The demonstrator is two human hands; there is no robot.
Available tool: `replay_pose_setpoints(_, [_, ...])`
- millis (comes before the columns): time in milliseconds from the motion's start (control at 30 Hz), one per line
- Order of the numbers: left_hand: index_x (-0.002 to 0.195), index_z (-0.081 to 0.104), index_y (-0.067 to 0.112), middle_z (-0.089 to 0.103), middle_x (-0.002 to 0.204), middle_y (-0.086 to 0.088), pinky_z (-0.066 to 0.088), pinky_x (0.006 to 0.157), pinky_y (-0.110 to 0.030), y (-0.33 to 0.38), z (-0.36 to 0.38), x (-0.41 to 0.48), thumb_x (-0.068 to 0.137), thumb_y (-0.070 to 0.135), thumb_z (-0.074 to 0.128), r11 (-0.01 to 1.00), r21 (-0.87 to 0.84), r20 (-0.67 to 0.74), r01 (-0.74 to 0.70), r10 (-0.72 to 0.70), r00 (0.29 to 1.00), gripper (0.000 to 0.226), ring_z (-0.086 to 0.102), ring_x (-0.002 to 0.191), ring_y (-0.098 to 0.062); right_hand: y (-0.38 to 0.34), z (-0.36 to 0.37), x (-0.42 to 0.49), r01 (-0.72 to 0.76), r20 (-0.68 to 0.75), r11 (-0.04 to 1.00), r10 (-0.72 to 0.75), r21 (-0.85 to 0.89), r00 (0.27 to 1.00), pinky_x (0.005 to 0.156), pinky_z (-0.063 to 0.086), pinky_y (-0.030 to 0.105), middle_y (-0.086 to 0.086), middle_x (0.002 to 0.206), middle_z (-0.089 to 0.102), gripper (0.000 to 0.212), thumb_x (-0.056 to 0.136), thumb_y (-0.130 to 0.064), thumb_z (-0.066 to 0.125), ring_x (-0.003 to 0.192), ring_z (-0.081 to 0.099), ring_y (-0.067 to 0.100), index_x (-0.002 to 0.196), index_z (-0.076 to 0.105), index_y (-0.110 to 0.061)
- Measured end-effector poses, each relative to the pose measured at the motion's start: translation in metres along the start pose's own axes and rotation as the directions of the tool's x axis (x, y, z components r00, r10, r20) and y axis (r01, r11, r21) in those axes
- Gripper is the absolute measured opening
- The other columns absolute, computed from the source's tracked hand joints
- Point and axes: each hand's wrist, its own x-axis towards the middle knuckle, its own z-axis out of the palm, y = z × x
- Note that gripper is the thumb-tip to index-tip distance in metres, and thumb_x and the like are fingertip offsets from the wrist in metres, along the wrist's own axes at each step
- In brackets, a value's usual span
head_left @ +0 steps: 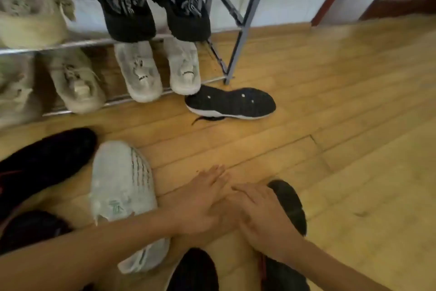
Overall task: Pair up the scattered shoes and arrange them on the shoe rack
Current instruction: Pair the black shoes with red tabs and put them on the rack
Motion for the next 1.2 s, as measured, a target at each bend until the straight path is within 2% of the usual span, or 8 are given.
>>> replay_pose_setpoints(167, [0.15, -0.01, 0.02, -0.01, 0.159, 0.006, -0.011, 0.114, -0.022, 0.029, 0.038, 0.018, 0.094, 0.046, 0.041, 1.0, 0.026, -0.131, -0.002, 0.005, 0.991, 0.08, -0.011, 0.145, -0.009, -0.002, 0.025, -0.097, -0.664, -0.004, 0.746, 0.665, 0.056, 0.747, 0.113, 0.022, 0.046, 0.004, 0.158, 0.002, 0.098, 0.065, -0.085, 0.032, 0.143, 0.011, 0.027, 0.146, -0.006, -0.046])
replay_pose_setpoints(267, [0.151, -0.009, 0.017, -0.013, 0.159, 0.004, -0.014, 0.113, -0.023, 0.046, 0.046, 0.022, 0.096, 0.038, 0.043, 0.995, 0.09, -0.081, -0.052, 0.059, 0.995, 0.078, -0.017, 0.141, -0.005, -0.007, 0.035, -0.1, -0.688, 0.004, 0.719, 0.691, 0.099, 0.723, 0.111, 0.025, 0.038, 0.007, 0.153, 0.019, 0.096, 0.068, -0.084, 0.026, 0.139, 0.021, 0.026, 0.142, -0.022, -0.045])
replay_pose_setpoints(467, [0.148, -0.013, 0.022, -0.024, 0.15, 0.013, -0.003, 0.121, -0.029, 0.071, 0.034, 0.004, 0.094, 0.038, 0.048, 0.998, 0.056, -0.12, -0.029, 0.036, 0.992, 0.084, -0.02, 0.14, -0.002, -0.006, 0.016, -0.092, -0.662, 0.076, 0.633, 0.697, 0.4, 0.713, 0.101, 0.039, 0.034, 0.002, 0.135, 0.039, 0.106, 0.063, -0.057, 0.069, 0.125, 0.039, 0.021, 0.148, 0.009, -0.038])
replay_pose_setpoints(600, [0.149, -0.012, 0.034, -0.011, 0.154, 0.023, 0.002, 0.114, -0.02, 0.084, -0.01, -0.018, 0.086, 0.056, 0.053, 0.904, -0.422, -0.073, 0.072, -0.114, 0.991, 0.093, -0.009, 0.141, 0.006, -0.005, -0.032, -0.077, -0.234, 0.403, -0.362, 0.516, 0.902, 0.756, 0.074, 0.054, 0.039, 0.017, 0.113, 0.066, 0.082, 0.053, -0.034, 0.077, 0.098, 0.064, 0.033, 0.13, 0.052, -0.017])
replay_pose_setpoints(667, [0.151, -0.001, 0.033, 0.007, 0.155, 0.021, 0.016, 0.109, -0.021, 0.092, -0.031, -0.023, 0.078, 0.06, 0.056, 0.671, -0.721, 0.012, 0.175, -0.241, 0.971, 0.097, 0.009, 0.141, 0.003, -0.005, -0.047, -0.069, -0.153, 0.402, -0.536, 0.385, 0.83, 0.831, 0.074, 0.053, 0.041, 0.022, 0.102, 0.07, 0.081, 0.043, -0.045, 0.074, 0.089, 0.064, 0.037, 0.114, 0.065, -0.007])
replay_pose_setpoints(867, [0.126, 0.049, 0.027, 0.061, 0.118, 0.002, 0.057, 0.073, -0.022, 0.091, -0.039, -0.03, 0.084, 0.01, 0.067, 0.332, -0.929, 0.075, 0.166, -0.269, 0.96, 0.049, 0.069, 0.093, -0.004, -0.018, -0.051, -0.035, -0.306, 0.419, -0.515, 0.117, 0.801, 0.901, 0.073, 0.052, 0.036, 0.016, 0.086, 0.067, 0.06, 0.031, -0.036, 0.075, 0.078, 0.064, 0.032, 0.083, 0.071, -0.006])
replay_pose_setpoints(1067, [0.135, 0.042, 0.026, 0.061, 0.122, -0.01, 0.06, 0.079, -0.037, 0.056, -0.088, -0.052, 0.08, 0.009, 0.072, 0.407, -0.905, -0.057, 0.123, -0.403, 0.913, 0.065, 0.065, 0.106, -0.021, -0.045, -0.073, 0.001, -0.267, 0.295, -0.158, 0.195, 0.951, 0.936, 0.081, 0.048, 0.034, 0.004, 0.098, 0.075, 0.042, 0.091, -0.029, 0.037, 0.095, 0.068, 0.02, 0.094, 0.077, -0.017])
replay_pose_setpoints(1200, [0.141, 0.035, 0.033, 0.067, 0.113, -0.003, 0.06, 0.073, -0.025, 0.023, -0.126, -0.086, 0.083, 0.017, 0.07, 0.538, -0.83, -0.127, 0.151, -0.446, 0.886, 0.069, 0.069, 0.094, -0.01, -0.085, -0.061, 0.031, -0.26, 0.24, 0.121, 0.158, 0.958, 0.958, 0.085, 0.052, 0.026, -0.011, 0.11, 0.071, 0.035, 0.09, -0.018, 0.06, 0.102, 0.066, 0.006, 0.12, 0.057, -0.036])
